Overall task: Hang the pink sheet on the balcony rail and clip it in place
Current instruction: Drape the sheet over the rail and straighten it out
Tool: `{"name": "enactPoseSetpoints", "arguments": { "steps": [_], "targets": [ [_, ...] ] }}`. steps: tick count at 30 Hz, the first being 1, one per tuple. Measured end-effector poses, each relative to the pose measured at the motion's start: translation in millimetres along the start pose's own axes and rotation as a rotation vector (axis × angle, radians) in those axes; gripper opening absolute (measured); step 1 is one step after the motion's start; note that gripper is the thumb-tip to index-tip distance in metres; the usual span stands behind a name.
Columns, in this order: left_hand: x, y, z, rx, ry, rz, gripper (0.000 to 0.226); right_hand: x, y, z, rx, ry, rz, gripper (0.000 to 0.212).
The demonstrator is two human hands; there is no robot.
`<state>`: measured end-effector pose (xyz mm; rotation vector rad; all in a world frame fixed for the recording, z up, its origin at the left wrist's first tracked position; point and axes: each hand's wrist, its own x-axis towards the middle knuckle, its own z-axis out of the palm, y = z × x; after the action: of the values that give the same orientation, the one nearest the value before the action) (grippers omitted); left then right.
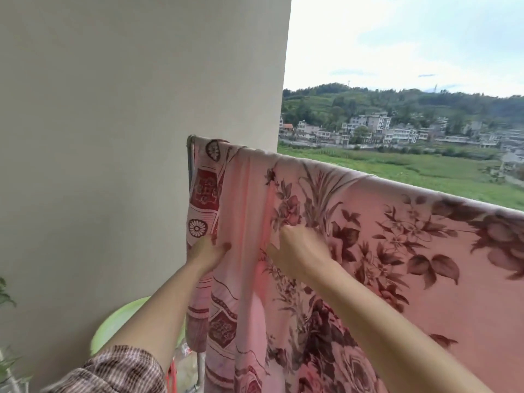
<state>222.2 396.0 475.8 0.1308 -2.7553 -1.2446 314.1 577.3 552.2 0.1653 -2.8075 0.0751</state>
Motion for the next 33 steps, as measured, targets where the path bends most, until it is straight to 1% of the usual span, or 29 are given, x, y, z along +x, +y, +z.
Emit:
{"name": "enactPoseSetpoints", "arguments": {
  "steps": [3,4,6,8,9,11,13,15,16,17,18,19,20,21,22,24,25,27,28,31,33],
  "targets": [
    [50.2,-24.2,9.2,-0.021,-0.070,-0.024,0.086,27.5,-27.8,29.0,0.060,-0.053,0.065,0.031],
    [66.8,-32.0,11.7,0.008,-0.068,-0.035,0.097,37.4,-36.7,39.8,0.077,-0.058,0.109,0.032],
    [94.6,-46.7,15.0,-0.012,0.041,-0.052,0.111,54.8,-51.5,62.1,0.149,-0.067,0.240,0.040],
    [118.8,-64.1,10.9,-0.165,0.165,-0.069,0.115,71.5,-66.3,80.3,0.188,-0.098,0.392,0.051],
    [130.0,-74.2,7.7,-0.242,0.181,-0.099,0.116,78.4,-73.4,88.3,0.185,-0.138,0.463,0.055],
    [154.8,-93.7,3.0,-0.298,0.106,-0.199,0.123,92.4,-85.3,103.6,0.235,-0.195,0.605,0.058],
    [181.5,-111.6,4.2,-0.285,-0.055,-0.263,0.134,105.3,-92.2,117.3,0.331,-0.221,0.734,0.061],
    [205.6,-131.5,13.1,-0.264,-0.195,-0.223,0.143,114.9,-95.9,130.2,0.465,-0.219,0.851,0.065],
    [212.9,-138.5,16.6,-0.272,-0.252,-0.166,0.146,119.0,-97.3,137.1,0.540,-0.199,0.902,0.065],
    [217.7,-143.4,18.3,-0.301,-0.305,-0.114,0.145,123.0,-98.2,144.5,0.604,-0.167,0.944,0.063],
    [222.7,-147.9,21.1,-0.348,-0.353,-0.068,0.133,127.4,-100.0,150.8,0.656,-0.128,0.982,0.058],
    [221.0,-146.2,17.6,-0.388,-0.416,-0.045,0.108,131.7,-101.3,157.5,0.707,-0.093,1.017,0.053],
    [220.6,-143.6,15.2,-0.427,-0.495,-0.034,0.076,136.4,-102.9,163.9,0.769,-0.055,1.048,0.048],
    [220.2,-139.6,13.1,-0.430,-0.561,-0.049,0.051,140.5,-105.1,168.1,0.835,-0.018,1.079,0.047],
    [220.1,-136.0,12.0,-0.413,-0.599,-0.071,0.043,144.2,-106.6,170.3,0.892,0.015,1.105,0.047],
    [220.3,-128.6,4.7,-0.422,-0.658,-0.095,0.039,148.2,-109.8,163.7,0.955,0.056,1.106,0.042],
    [221.4,-126.0,-1.2,-0.449,-0.694,-0.091,0.033,147.7,-111.4,156.2,0.964,0.067,1.083,0.037],
    [226.9,-116.9,-18.2,-0.563,-0.744,-0.075,0.017,145.5,-111.2,135.0,0.942,0.122,1.010,0.021],
    [230.1,-109.9,-28.5,-0.649,-0.748,-0.062,0.016,144.3,-110.6,120.9,0.918,0.162,0.973,0.016],
    [239.6,-76.1,-64.3,-0.782,-0.689,0.098,0.018,147.8,-110.4,70.0,0.836,0.286,0.863,0.021],
    [240.1,-48.1,-87.6,-0.829,-0.635,0.178,0.028,152.8,-111.1,34.0,0.768,0.376,0.793,0.023]
  ]
}}
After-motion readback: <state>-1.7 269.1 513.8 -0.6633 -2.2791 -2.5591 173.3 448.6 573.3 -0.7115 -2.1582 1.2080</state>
